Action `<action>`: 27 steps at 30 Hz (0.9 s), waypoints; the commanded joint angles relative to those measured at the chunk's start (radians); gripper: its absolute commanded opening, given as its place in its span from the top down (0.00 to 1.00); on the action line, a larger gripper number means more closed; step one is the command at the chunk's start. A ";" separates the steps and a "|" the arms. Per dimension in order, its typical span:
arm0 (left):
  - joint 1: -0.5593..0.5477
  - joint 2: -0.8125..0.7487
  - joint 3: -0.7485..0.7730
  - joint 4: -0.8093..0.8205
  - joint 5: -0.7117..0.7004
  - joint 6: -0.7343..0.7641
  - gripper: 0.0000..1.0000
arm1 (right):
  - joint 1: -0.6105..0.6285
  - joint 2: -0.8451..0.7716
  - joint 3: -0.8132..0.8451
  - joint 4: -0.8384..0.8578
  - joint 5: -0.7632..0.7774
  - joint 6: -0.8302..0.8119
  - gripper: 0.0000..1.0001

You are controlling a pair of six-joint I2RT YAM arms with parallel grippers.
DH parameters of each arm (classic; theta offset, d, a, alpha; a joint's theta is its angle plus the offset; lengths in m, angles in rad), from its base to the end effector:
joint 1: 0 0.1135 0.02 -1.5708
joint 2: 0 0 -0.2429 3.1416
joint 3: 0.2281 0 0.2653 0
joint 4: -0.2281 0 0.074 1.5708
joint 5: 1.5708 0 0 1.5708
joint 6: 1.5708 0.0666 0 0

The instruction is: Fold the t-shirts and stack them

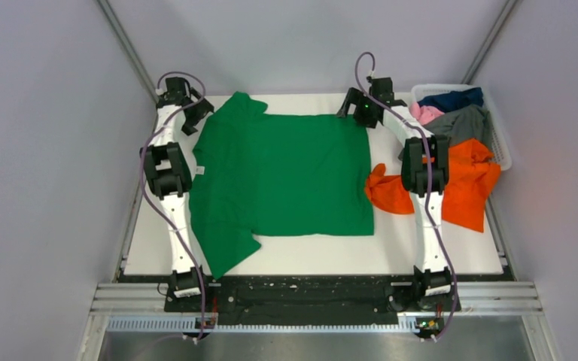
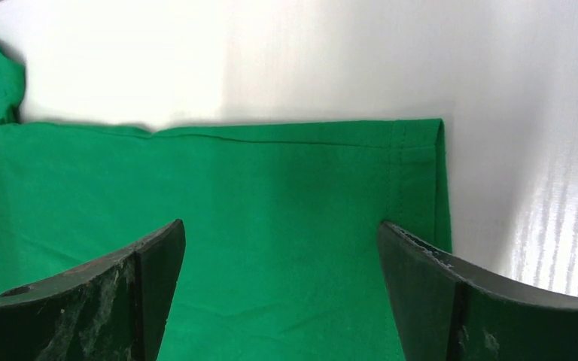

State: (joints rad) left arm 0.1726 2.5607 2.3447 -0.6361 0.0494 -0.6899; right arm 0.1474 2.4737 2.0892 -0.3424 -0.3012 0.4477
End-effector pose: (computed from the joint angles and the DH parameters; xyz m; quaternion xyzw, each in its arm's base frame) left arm 0.5728 0.0965 0.1442 -0.3833 0.8538 -0.1123 0.3339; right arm 0.5664 0.1041 0.1312 0.0742 0.9010 0.2496 0.3470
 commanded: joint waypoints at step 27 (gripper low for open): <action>-0.731 -1.428 -1.413 -0.604 -0.462 -0.447 0.06 | 0.300 -1.125 -1.118 -0.001 0.386 -0.042 0.01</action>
State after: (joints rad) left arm -0.4595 1.1778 0.9882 -0.9470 -0.3504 -0.9012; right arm 0.4484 1.4403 1.0138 -0.3679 0.0261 0.3672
